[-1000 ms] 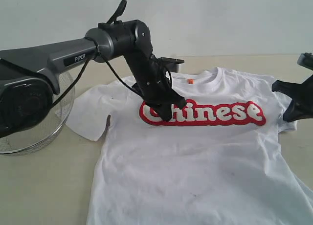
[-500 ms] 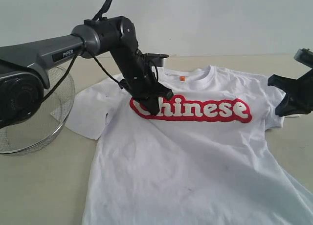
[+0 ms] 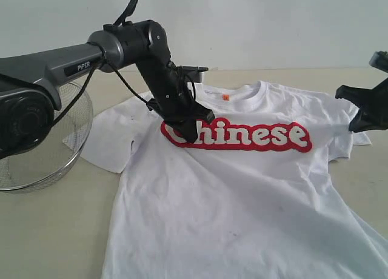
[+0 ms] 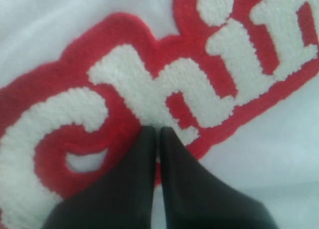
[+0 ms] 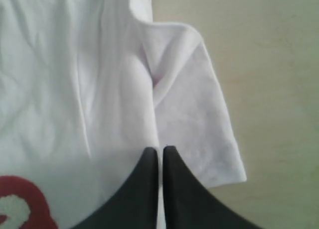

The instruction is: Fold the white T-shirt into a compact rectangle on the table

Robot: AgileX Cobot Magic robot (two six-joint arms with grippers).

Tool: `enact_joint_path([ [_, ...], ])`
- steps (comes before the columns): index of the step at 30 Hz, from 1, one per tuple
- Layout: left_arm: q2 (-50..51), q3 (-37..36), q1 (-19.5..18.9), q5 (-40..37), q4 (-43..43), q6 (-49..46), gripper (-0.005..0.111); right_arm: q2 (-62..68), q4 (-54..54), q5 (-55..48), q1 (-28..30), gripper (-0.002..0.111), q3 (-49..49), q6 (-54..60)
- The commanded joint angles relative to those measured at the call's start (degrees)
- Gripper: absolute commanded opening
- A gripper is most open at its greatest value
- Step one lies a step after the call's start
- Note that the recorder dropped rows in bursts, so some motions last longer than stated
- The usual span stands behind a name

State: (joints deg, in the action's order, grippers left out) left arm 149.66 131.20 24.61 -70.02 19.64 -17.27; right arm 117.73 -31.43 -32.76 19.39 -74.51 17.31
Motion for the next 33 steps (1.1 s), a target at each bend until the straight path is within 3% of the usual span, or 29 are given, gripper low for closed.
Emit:
enact_joint_path([
  [1,1.97,-0.86,-0.63,0.06,-3.94,0.16,0.005,0.15,0.87,0.22,2.19,0.000,-0.44,-0.50],
  [25,1.97,-0.86,-0.63,0.06,-3.66,0.16,0.005,4.08,-0.40,-0.95,1.15,0.000,-0.44,1.67],
  [33,1.97,-0.86,-0.63,0.06,-3.64,0.16,0.005,4.99,9.53,0.17,1.35,0.000,-0.44,-3.28],
])
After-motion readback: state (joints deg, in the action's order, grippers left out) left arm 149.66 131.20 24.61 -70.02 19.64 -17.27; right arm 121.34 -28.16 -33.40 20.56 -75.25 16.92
